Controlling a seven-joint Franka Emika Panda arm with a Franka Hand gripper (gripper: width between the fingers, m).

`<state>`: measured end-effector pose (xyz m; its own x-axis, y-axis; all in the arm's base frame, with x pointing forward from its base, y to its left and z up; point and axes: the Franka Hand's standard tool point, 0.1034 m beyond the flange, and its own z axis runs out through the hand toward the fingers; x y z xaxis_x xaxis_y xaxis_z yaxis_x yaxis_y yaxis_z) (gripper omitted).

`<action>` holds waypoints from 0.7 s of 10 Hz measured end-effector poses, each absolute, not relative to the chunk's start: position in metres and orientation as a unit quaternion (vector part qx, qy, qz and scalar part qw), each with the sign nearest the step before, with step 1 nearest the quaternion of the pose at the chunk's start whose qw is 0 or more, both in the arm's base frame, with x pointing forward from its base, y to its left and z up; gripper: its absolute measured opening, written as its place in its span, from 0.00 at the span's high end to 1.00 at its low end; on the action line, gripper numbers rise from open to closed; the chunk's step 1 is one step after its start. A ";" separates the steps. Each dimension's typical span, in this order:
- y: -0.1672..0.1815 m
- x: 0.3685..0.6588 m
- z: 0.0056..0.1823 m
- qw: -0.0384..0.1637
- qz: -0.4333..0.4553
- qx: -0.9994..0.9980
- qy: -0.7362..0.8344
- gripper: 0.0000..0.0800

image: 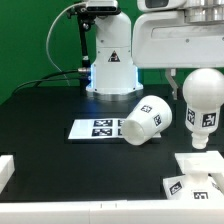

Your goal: Assemble lamp

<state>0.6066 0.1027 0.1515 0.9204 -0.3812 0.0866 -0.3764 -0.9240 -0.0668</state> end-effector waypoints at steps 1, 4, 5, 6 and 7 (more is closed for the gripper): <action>0.102 0.607 0.151 0.024 -0.051 -0.980 0.193 0.29; 0.103 0.618 0.150 0.027 -0.072 -0.979 0.191 0.29; 0.103 0.617 0.147 0.026 -0.070 -0.979 0.191 0.29; 0.103 0.616 0.145 0.025 -0.068 -0.979 0.190 0.29; 0.103 0.615 0.142 0.024 -0.066 -0.979 0.190 0.29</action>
Offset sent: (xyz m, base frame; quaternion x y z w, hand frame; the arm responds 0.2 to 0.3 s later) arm 0.0166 -0.0056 0.0027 -0.0136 0.0222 -0.0102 0.9996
